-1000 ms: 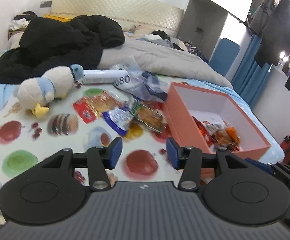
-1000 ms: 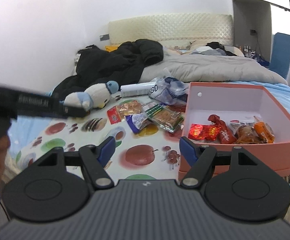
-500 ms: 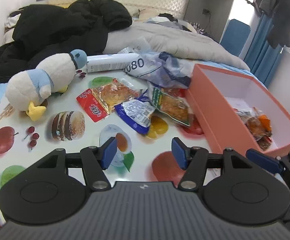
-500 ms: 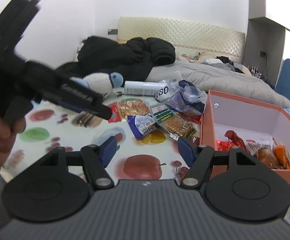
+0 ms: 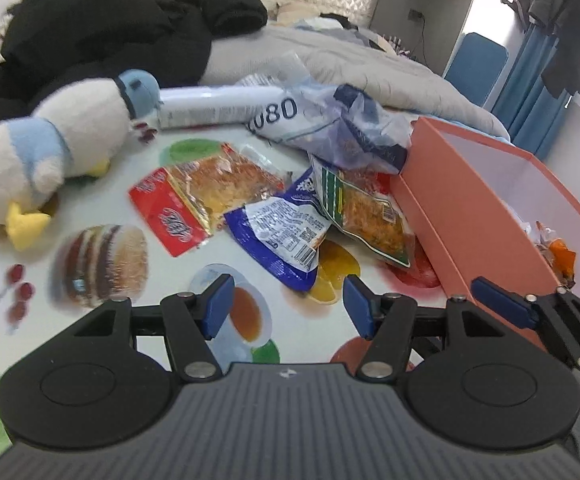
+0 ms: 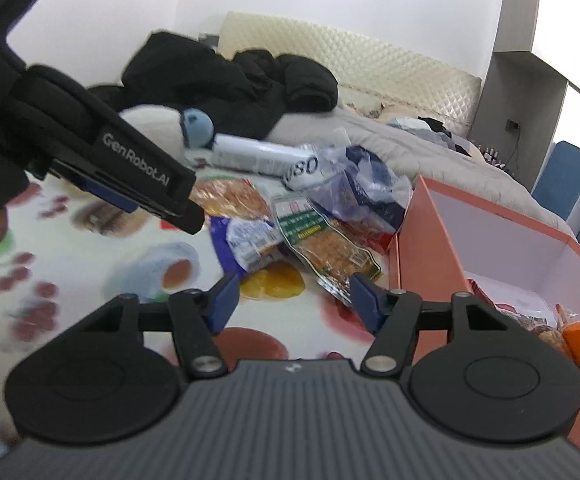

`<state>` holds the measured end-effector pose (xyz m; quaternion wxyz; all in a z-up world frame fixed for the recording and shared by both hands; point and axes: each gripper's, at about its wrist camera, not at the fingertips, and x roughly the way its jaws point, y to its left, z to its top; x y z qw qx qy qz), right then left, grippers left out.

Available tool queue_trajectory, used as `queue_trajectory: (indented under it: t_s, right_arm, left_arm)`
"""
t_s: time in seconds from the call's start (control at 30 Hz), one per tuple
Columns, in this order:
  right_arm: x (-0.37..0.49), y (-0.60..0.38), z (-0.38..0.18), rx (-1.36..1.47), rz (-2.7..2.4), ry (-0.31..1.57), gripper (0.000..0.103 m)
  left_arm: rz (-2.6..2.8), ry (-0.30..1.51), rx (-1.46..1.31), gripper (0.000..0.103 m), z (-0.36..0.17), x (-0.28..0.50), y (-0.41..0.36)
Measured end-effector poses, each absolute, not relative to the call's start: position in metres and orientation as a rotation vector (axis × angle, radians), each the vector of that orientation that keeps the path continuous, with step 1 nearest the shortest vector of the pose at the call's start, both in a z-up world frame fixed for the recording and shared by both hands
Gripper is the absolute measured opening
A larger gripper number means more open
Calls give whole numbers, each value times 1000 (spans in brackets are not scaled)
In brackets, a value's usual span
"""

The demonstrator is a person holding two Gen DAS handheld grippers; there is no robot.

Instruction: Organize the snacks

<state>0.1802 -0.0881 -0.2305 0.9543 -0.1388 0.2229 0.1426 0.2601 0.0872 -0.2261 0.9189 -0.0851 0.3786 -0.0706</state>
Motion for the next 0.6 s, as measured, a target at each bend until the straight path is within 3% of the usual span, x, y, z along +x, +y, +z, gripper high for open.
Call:
queue_trajectory:
  t_s: [0.27,0.6]
  right_arm:
    - [229,-85,-261,-295,253,477,57]
    - [276,-78,-283,-308,251,529,54]
  left_arm:
    - [-217,807,-191,64,-244,311,76]
    - [-308,870,-125,52,-273,368,64]
